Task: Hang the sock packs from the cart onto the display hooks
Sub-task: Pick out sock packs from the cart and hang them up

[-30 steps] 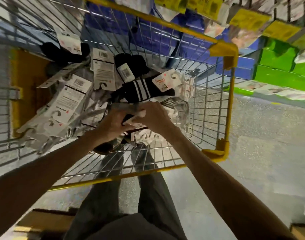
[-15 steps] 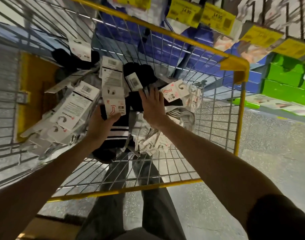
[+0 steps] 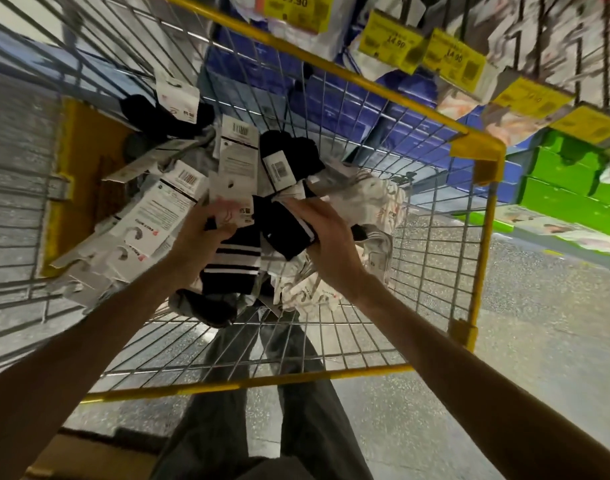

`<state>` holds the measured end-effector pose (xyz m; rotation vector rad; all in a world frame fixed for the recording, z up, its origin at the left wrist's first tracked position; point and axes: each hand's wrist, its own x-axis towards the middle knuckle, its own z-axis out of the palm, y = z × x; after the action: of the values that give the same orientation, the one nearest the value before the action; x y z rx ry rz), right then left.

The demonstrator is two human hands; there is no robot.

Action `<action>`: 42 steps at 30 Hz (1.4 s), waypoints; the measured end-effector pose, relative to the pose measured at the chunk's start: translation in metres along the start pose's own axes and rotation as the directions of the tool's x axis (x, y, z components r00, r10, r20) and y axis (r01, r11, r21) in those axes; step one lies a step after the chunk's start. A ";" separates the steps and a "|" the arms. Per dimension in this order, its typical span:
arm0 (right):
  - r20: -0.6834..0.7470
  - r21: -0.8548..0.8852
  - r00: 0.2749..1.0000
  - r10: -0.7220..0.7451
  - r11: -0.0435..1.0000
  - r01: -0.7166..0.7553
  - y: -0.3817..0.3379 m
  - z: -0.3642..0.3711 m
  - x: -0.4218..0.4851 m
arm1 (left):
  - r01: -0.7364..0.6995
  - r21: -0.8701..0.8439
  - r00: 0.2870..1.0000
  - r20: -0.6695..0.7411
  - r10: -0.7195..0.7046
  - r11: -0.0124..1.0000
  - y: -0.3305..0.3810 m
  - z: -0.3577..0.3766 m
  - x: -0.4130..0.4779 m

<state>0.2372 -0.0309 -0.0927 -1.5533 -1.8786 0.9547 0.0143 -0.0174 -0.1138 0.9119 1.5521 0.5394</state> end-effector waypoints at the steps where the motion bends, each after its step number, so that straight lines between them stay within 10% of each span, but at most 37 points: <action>1: -0.052 0.059 0.998 -0.043 0.997 0.046 -0.013 0.001 -0.002 | 0.061 -0.043 0.998 0.026 -0.059 0.997 0.005 0.001 -0.001; 7: 0.119 0.101 0.898 -0.424 0.905 0.414 -0.043 0.050 -0.008 | 0.375 -0.327 0.922 0.232 -0.310 0.868 0.010 -0.003 0.019; 12: 0.398 0.134 0.871 -0.288 0.957 0.256 -0.030 0.070 -0.014 | 0.473 -0.188 0.827 0.431 -0.361 0.860 0.018 0.005 0.011; 17: 0.319 -0.153 0.914 -0.250 0.938 0.310 -0.011 0.066 -0.020 | 0.176 -0.012 0.975 0.139 -0.173 0.984 0.013 0.005 0.007; 23: -0.099 -0.092 0.965 0.242 0.964 -0.251 0.040 0.059 0.001 | 0.031 -0.035 0.983 -0.178 -0.037 0.999 0.017 -0.005 -0.010; 33: 0.348 0.116 0.872 0.343 0.908 -0.403 0.011 0.097 0.071 | 0.103 -0.497 0.944 -0.225 -0.243 0.862 0.020 -0.050 -0.016; 42: 0.209 0.289 0.812 0.546 0.758 -0.584 -0.006 0.114 0.043 | 0.268 -0.591 0.959 0.086 -0.272 0.760 0.029 -0.086 -0.010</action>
<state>0.1371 -0.0109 -0.1604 -1.9083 -1.2031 1.5669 -0.0617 0.0047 -0.0684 0.1893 1.3557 0.7625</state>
